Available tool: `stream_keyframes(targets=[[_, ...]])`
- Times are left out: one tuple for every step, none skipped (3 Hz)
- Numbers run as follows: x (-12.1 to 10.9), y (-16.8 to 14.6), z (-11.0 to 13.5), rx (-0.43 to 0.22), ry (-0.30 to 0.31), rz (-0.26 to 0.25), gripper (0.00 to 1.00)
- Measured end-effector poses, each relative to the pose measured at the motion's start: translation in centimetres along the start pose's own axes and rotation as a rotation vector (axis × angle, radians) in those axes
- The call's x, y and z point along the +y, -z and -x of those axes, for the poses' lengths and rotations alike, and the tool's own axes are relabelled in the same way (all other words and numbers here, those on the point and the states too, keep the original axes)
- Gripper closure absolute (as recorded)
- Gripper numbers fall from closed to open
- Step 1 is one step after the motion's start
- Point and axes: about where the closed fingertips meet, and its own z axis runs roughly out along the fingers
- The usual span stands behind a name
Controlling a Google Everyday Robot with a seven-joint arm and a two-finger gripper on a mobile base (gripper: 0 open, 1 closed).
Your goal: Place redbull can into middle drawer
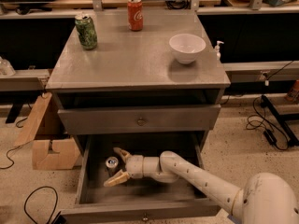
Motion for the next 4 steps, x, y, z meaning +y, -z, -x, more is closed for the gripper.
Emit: stream_keyframes(targets=[[0.0, 0.0, 0.0, 0.0, 0.0, 0.0, 0.0], [0.3, -0.2, 0.4, 0.025, -0.01, 0.007, 0.0], [1.3, 1.6, 1.4, 0.087, -0.031, -0.023, 0.0], [3.9, 5.1, 2.7, 0.176, -0.078, -0.069, 0.0]])
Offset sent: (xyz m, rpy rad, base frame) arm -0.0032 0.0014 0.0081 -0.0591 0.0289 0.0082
